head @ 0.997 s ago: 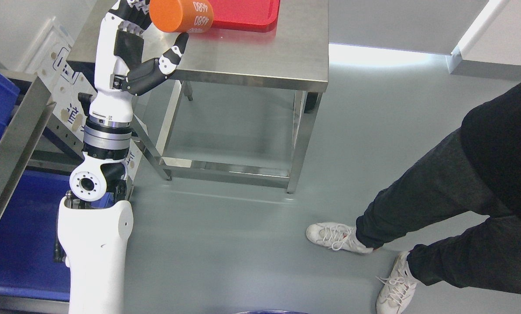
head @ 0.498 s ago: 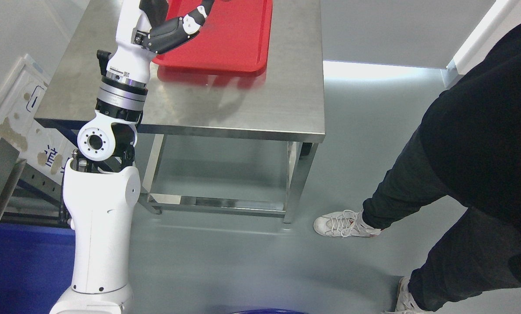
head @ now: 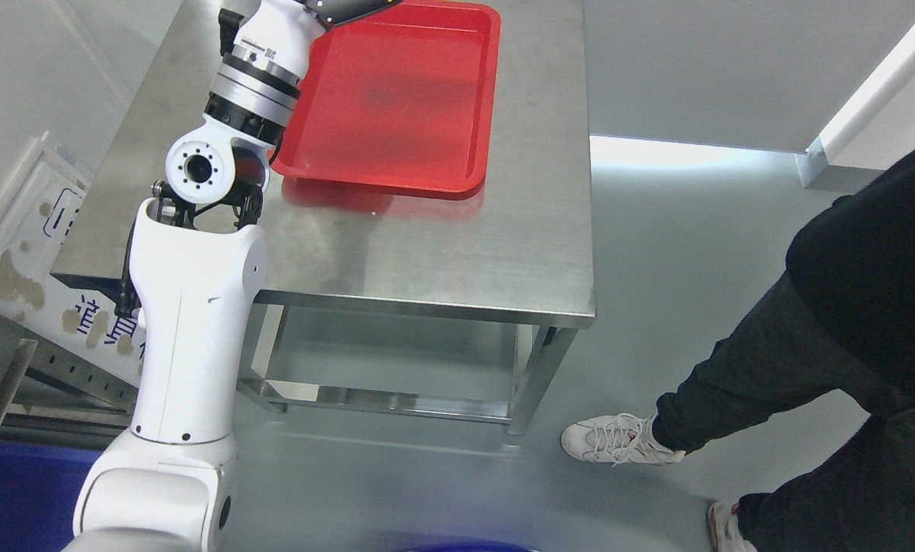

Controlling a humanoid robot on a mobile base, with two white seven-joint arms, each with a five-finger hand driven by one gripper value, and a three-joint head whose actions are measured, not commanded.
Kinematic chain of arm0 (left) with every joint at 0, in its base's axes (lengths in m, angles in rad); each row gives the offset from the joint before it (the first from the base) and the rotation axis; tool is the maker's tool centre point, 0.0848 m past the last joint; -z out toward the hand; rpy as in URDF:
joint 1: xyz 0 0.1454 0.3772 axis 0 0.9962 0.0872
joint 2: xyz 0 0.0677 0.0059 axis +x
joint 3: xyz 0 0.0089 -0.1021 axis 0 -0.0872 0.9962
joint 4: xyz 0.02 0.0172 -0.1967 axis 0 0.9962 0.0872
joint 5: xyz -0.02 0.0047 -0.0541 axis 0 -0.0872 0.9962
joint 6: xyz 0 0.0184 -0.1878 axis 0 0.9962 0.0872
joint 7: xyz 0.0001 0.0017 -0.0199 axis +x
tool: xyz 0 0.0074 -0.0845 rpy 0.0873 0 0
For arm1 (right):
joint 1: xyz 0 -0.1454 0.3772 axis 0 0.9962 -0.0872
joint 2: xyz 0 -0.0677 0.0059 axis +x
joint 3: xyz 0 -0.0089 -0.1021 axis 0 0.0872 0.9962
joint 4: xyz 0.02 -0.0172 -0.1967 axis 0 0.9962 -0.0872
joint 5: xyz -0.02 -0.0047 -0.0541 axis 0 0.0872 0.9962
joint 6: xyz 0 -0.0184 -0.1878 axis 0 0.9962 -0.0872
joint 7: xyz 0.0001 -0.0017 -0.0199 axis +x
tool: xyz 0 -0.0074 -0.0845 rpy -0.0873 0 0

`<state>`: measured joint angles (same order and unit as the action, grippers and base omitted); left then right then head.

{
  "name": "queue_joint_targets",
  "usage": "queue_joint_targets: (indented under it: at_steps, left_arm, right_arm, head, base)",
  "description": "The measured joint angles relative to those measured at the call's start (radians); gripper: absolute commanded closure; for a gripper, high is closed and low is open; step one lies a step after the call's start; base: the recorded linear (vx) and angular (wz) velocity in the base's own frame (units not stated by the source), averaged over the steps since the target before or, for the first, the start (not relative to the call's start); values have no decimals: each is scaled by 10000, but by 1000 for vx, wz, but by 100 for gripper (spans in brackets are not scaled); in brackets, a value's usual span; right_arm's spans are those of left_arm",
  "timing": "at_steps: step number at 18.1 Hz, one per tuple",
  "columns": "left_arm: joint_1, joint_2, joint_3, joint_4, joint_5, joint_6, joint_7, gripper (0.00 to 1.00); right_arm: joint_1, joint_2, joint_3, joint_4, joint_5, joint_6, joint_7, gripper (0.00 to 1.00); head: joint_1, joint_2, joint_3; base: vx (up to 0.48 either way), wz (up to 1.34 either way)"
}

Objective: Grab orange capacitor from left shelf to right desk
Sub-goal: 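Move the left hand over the red tray on the table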

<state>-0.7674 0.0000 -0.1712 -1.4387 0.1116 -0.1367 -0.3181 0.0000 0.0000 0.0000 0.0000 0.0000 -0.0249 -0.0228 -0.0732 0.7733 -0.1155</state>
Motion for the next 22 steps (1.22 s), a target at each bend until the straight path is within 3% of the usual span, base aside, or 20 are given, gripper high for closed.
queue_joint_targets:
  at_steps: [13,17,22]
  left_arm:
    - [-1714,0,-1566,2550,-19,1132,-341,78]
    - [-1972,0,-1352,3196,-602,1465,-45,78]
    - [-2041,0,-729,3735,-1220,2977,-41,78]
  right_arm:
    - [0,0,0,0,0,0,-59,0]
    - [1,0,0,0,0,1,-59,0]
    - [0,0,0,0,0,4,-59,0]
  head:
    - [0,0,0]
    - [0,0,0]
    - [0,0,0]
  base:
    - [43,5]
    - [-6,0]
    - [0,0]
